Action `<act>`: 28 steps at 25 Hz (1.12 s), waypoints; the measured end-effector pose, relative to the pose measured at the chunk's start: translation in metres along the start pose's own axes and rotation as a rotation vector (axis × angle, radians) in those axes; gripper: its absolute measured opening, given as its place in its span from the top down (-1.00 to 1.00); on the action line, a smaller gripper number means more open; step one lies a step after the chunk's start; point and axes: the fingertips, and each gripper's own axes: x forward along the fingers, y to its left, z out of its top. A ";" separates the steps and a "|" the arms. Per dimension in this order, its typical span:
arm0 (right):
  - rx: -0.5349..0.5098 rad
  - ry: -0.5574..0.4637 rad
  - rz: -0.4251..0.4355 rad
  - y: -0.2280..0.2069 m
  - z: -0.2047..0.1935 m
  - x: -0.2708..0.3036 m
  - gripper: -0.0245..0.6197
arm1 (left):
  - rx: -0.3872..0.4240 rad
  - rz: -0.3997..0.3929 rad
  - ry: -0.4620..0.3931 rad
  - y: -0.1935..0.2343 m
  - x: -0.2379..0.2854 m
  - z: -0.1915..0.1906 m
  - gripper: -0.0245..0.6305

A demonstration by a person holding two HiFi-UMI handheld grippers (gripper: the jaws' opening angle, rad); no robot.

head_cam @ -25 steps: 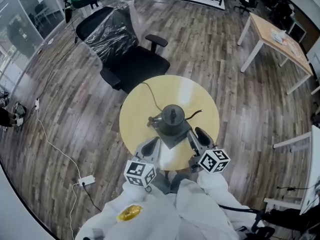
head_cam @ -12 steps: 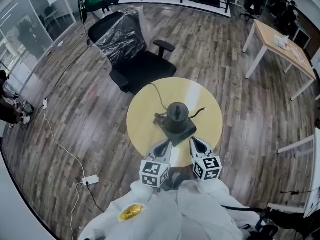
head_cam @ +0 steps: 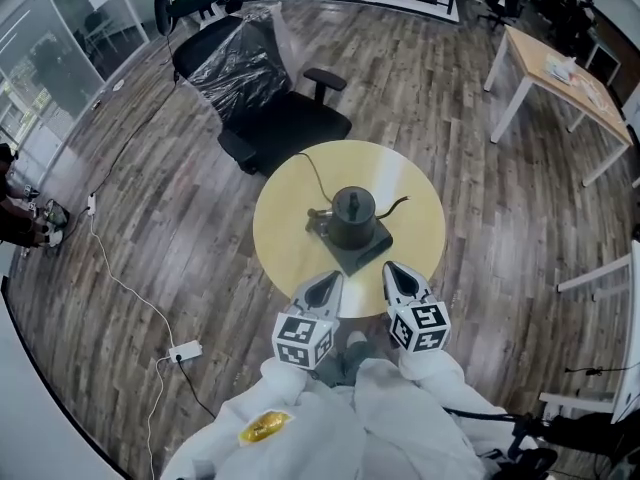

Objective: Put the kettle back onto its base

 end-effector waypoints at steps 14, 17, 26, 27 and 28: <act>0.014 -0.037 -0.093 0.066 -0.016 -0.063 0.89 | 0.028 -0.066 -0.016 -0.033 -0.084 -0.016 0.93; 0.007 -0.037 -0.086 0.071 -0.019 -0.073 0.89 | 0.026 -0.060 -0.012 -0.040 -0.093 -0.022 0.93; -0.046 -0.053 -0.062 0.064 -0.007 -0.081 0.89 | 0.029 -0.023 -0.027 -0.058 -0.086 -0.017 0.93; -0.050 -0.052 -0.057 0.064 -0.006 -0.081 0.89 | 0.029 -0.021 -0.031 -0.058 -0.085 -0.016 0.93; -0.059 -0.049 -0.052 0.064 -0.006 -0.081 0.89 | 0.033 -0.019 -0.034 -0.059 -0.085 -0.014 0.93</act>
